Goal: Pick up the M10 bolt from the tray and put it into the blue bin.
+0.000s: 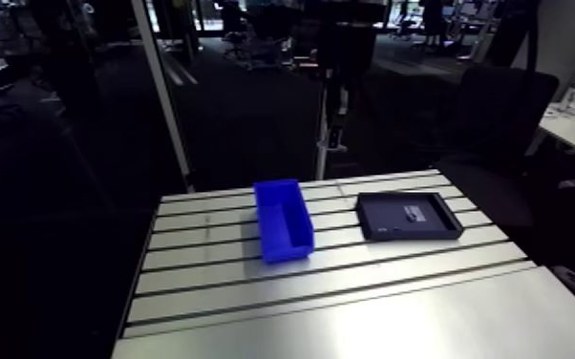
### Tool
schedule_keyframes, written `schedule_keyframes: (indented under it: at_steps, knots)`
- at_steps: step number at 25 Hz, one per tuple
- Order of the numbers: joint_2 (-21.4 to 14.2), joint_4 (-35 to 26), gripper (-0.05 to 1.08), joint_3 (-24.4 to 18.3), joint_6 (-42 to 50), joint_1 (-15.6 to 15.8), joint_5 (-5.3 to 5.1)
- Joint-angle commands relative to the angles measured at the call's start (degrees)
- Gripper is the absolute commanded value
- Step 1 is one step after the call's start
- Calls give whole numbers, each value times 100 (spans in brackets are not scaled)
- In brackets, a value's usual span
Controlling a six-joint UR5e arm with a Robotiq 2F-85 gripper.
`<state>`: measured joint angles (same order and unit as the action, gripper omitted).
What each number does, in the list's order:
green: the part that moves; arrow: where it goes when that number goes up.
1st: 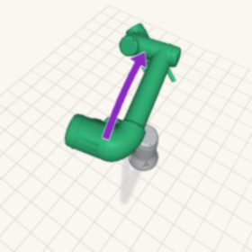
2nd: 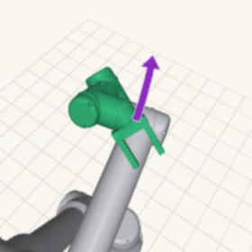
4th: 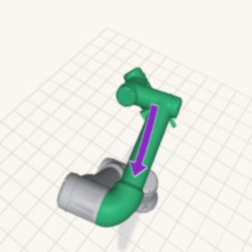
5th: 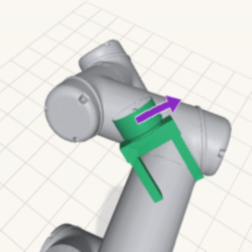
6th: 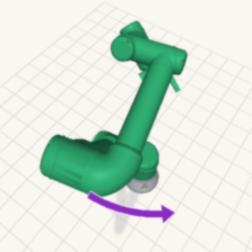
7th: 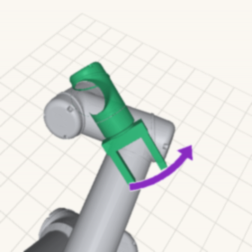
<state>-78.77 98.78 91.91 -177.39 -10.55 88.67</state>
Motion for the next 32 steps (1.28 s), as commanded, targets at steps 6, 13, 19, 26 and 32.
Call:
schedule_keyframes:
  at_steps: [6,13,19,26,32]
  knots:
    - [-10,576,102,341,-232,536,-21]
    - [78,796,102,402,-205,668,23]
    - [253,814,102,420,-161,773,93]
    - [588,1218,101,438,-126,861,190]
    - [922,1438,100,455,-65,853,198]
